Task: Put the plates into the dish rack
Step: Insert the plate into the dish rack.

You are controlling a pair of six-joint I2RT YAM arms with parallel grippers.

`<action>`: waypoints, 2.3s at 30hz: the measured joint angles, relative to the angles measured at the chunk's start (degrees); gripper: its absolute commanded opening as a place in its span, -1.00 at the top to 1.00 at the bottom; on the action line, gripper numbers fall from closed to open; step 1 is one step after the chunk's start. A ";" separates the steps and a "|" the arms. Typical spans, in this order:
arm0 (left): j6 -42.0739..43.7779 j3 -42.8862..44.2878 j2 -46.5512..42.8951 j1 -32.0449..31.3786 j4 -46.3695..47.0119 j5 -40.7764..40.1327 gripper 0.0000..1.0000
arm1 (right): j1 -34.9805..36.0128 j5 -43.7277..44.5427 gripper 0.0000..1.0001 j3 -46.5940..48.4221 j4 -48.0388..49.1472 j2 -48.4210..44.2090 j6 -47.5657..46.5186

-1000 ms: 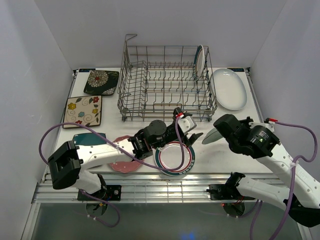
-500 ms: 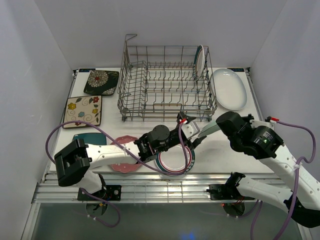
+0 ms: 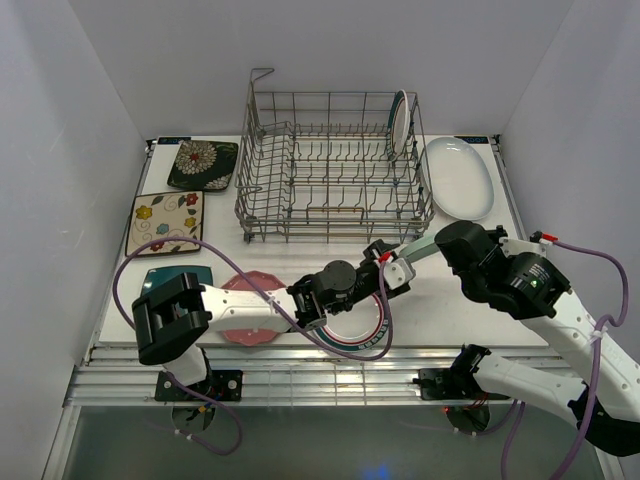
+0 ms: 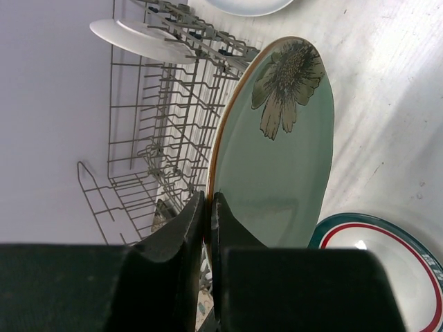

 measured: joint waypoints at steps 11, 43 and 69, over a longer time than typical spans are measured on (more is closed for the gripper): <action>2.82 2.67 2.14 0.00 1.70 -4.35 0.62 | -0.02 -0.83 0.85 0.00 1.90 -2.25 -1.09; 5.05 6.45 1.73 -0.04 -5.11 -12.66 1.00 | -0.02 -1.07 -0.63 -3.34 14.64 -7.28 -8.33; 0.61 9.27 -12.52 6.10 -20.28 -7.96 1.00 | -0.04 0.50 -0.89 -15.89 36.70 -18.08 -61.53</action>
